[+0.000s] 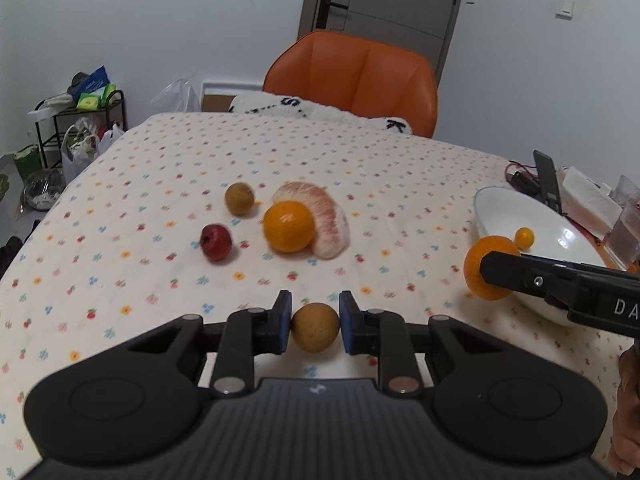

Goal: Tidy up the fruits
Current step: 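Carry the orange to the white plate with the right gripper while the left carries the kiwi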

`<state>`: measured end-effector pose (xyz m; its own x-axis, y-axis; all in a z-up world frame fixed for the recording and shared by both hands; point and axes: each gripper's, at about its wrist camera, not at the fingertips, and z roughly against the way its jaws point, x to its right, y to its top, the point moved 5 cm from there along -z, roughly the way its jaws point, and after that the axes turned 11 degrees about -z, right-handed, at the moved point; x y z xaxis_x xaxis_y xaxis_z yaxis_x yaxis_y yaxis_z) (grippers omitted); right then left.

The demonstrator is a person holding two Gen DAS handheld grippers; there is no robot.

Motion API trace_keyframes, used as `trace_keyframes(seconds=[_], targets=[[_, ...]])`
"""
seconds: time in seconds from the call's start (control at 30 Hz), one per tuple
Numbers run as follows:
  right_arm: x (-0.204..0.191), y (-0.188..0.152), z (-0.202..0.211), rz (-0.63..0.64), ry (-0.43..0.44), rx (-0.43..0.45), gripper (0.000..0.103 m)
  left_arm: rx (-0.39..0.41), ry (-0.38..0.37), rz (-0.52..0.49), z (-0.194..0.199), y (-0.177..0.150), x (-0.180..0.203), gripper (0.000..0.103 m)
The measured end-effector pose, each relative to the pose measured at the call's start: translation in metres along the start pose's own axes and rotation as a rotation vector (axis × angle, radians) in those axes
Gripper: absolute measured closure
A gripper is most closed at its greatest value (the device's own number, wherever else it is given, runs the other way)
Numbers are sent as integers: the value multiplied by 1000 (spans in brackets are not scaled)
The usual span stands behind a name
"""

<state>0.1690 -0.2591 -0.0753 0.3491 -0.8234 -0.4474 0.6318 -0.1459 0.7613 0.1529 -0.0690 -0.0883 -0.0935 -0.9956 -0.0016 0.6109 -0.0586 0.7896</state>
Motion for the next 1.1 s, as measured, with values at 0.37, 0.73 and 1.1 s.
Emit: trace_keyframes(seconds=[0.37, 0.73, 1.1], targets=[[28, 14, 30, -35, -48, 84, 63, 45, -55, -53, -1, 22, 39, 80], [67, 19, 55, -73, -128, 131, 63, 78, -112, -99, -7, 41, 82, 80], [103, 13, 72, -144, -171, 155, 63, 83, -143, -161, -17, 50, 119, 80]])
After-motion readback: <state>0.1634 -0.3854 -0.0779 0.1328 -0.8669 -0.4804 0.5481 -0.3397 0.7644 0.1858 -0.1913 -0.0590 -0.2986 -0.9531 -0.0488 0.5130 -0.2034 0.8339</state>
